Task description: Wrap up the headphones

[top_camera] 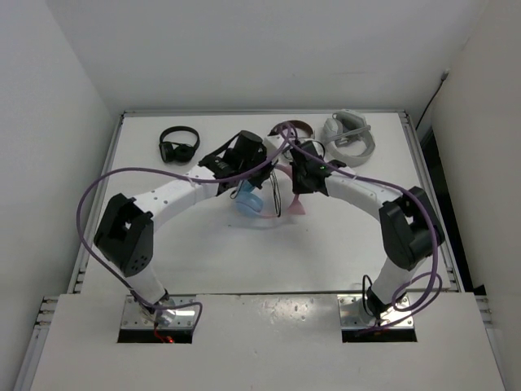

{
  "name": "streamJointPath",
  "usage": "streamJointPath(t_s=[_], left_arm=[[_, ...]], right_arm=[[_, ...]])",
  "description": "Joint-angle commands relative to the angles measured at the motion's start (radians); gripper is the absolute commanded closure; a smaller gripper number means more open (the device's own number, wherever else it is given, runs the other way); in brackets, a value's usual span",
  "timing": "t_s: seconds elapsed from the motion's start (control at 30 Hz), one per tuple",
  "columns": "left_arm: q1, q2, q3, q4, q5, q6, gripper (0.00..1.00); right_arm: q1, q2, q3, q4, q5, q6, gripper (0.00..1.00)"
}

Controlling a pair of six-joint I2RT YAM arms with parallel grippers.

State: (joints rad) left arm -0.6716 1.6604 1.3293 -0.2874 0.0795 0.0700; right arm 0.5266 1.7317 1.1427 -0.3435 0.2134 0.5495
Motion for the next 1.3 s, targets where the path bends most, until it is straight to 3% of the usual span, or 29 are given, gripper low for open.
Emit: streamJointPath(t_s=[0.0,0.57,0.83,0.97,1.1,1.2,1.27], left_arm=[[0.049,0.053,0.024,0.025,-0.067,-0.036,1.0],[0.113,0.269,0.042,0.076,-0.08,-0.087,1.0],[0.122,0.328,0.042,0.085,-0.127,-0.087,1.0],[0.122,0.352,0.051,0.085,-0.148,-0.087,1.0],[0.122,0.374,0.06,0.085,-0.158,-0.087,1.0],[0.122,0.374,0.061,0.085,-0.158,-0.087,1.0],[0.122,0.374,0.061,0.085,-0.147,-0.087,1.0]], right_arm=[[0.023,-0.021,0.028,0.101,-0.009,0.001,1.0],[0.013,0.209,0.195,0.074,-0.115,0.052,1.0],[0.004,0.239,0.226,0.092,-0.143,0.061,0.99],[-0.005,0.239,0.226,0.092,-0.154,0.061,0.8],[-0.028,0.168,0.164,0.116,-0.166,0.082,0.41],[-0.054,0.099,0.155,0.107,-0.175,0.092,0.28],[-0.069,0.072,0.164,0.071,-0.175,0.092,0.26]])
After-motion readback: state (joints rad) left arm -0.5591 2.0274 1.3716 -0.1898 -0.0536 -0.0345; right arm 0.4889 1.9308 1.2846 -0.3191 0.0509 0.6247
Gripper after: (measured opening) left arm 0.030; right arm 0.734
